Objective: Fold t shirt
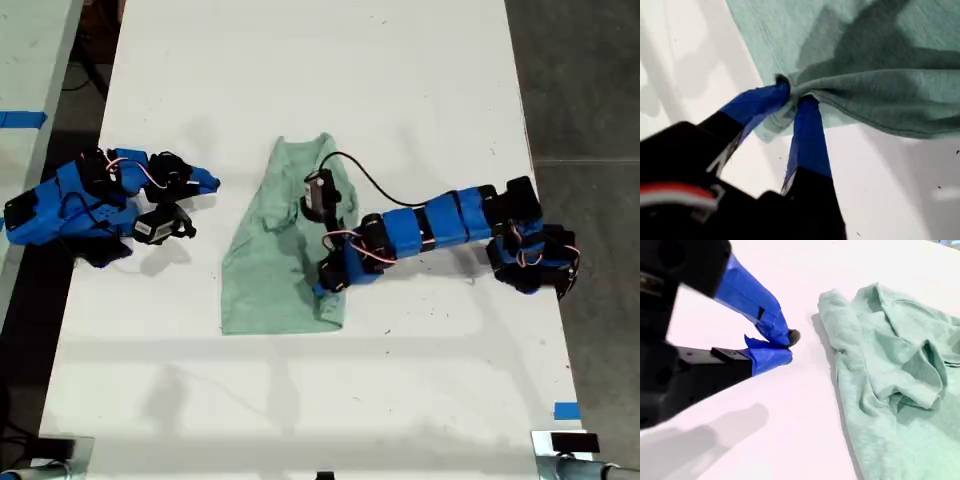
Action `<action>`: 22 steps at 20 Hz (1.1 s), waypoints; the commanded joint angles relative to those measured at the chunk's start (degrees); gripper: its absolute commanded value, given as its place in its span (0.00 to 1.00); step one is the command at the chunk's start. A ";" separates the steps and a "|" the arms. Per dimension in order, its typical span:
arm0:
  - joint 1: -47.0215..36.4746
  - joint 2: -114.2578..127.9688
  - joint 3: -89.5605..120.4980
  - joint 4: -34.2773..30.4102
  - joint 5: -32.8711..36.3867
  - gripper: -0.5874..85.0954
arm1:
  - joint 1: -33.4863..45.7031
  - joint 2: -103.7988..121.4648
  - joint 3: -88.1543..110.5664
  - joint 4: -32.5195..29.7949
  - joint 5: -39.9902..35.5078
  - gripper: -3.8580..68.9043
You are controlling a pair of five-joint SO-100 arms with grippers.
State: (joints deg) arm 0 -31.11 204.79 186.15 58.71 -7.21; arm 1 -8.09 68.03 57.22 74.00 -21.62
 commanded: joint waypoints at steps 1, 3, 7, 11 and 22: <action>-0.53 0.35 2.55 -0.18 0.09 0.00 | 0.18 2.29 -4.39 -3.43 -2.81 0.43; -0.44 0.35 2.55 -0.18 0.00 0.00 | -0.35 4.13 -4.13 -4.57 -3.96 0.43; -0.44 0.35 2.55 -0.18 0.09 0.00 | -0.62 9.76 -1.67 -3.69 -4.13 0.36; -0.44 0.35 2.55 -0.18 0.09 0.00 | 0.62 18.72 -0.18 6.59 -2.99 0.28; -0.35 0.35 2.55 -0.18 0.09 0.00 | 18.11 90.62 93.78 0.00 4.04 0.08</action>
State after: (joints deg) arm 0 -31.11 204.79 186.15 58.71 -7.21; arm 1 8.26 147.57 136.41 78.84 -18.02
